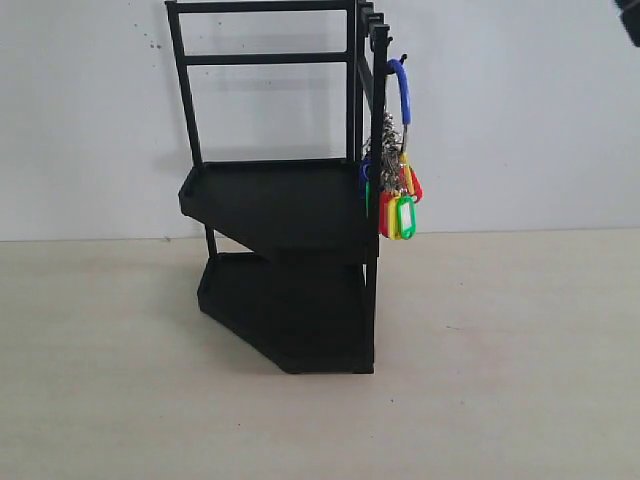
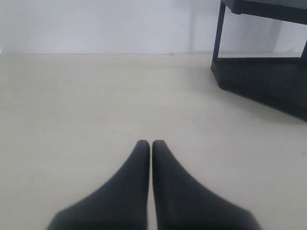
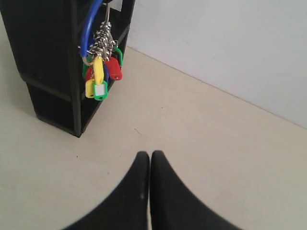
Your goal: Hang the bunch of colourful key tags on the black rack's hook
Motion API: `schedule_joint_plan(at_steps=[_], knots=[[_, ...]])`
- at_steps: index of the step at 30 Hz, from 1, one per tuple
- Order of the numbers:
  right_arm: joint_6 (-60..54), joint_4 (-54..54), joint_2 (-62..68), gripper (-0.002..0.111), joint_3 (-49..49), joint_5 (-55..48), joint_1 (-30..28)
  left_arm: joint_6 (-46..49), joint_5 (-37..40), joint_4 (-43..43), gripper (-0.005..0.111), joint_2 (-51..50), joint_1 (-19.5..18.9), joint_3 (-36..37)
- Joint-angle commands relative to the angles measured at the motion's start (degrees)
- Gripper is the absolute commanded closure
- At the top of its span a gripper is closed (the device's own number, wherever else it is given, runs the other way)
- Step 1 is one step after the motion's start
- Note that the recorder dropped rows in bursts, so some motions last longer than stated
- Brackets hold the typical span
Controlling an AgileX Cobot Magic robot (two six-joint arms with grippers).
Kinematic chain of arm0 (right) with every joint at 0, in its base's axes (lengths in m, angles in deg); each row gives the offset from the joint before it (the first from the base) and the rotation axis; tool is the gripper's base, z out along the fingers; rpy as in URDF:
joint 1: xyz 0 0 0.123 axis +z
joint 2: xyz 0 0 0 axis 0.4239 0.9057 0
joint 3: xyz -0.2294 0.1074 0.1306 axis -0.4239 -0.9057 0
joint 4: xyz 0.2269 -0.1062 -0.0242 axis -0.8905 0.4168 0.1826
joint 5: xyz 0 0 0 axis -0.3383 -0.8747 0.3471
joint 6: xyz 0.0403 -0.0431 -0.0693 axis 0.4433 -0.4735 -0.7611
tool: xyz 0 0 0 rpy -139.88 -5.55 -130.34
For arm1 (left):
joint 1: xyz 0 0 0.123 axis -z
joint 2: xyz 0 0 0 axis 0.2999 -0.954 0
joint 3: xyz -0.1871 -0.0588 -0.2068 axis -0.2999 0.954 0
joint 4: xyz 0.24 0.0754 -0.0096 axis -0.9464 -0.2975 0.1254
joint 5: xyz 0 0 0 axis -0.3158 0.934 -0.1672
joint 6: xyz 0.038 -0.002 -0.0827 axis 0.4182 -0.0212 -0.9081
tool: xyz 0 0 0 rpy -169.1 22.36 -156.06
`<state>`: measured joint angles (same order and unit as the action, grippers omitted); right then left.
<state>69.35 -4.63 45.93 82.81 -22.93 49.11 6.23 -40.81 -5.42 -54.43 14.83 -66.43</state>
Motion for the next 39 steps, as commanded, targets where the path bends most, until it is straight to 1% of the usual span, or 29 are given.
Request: schedule_joint_plan(at_steps=[1, 9, 11, 14, 21, 29, 39], knots=[[1.3, -0.4, -7.7, 0.108, -5.5, -0.8, 0.0, -0.6, -0.8, 0.5, 0.102, 0.1, -0.2, -0.1], [4.7, -3.1, -23.2, 0.108, -24.3, -2.0, 0.0, -0.6, -0.8, 0.5, 0.102, 0.1, -0.2, -0.1], [7.9, -3.3, -26.8, 0.108, -28.9, -2.6, 0.0, -0.6, -0.8, 0.5, 0.102, 0.1, -0.2, -0.1], [11.0, -3.3, -31.3, 0.108, -33.1, -2.8, 0.0, -0.6, -0.8, 0.5, 0.102, 0.1, -0.2, -0.1], [11.1, -3.2, -36.3, 0.108, -34.1, -3.1, 0.0, -0.6, -0.8, 0.5, 0.102, 0.1, -0.2, -0.1], [11.1, -3.2, -36.8, 0.108, -34.1, -2.6, 0.0, -0.6, -0.8, 0.5, 0.102, 0.1, -0.2, -0.1], [11.4, -3.2, -37.7, 0.108, -34.1, -2.1, -1.4, -0.6, -0.8, 0.5, 0.102, 0.1, -0.2, -0.1]])
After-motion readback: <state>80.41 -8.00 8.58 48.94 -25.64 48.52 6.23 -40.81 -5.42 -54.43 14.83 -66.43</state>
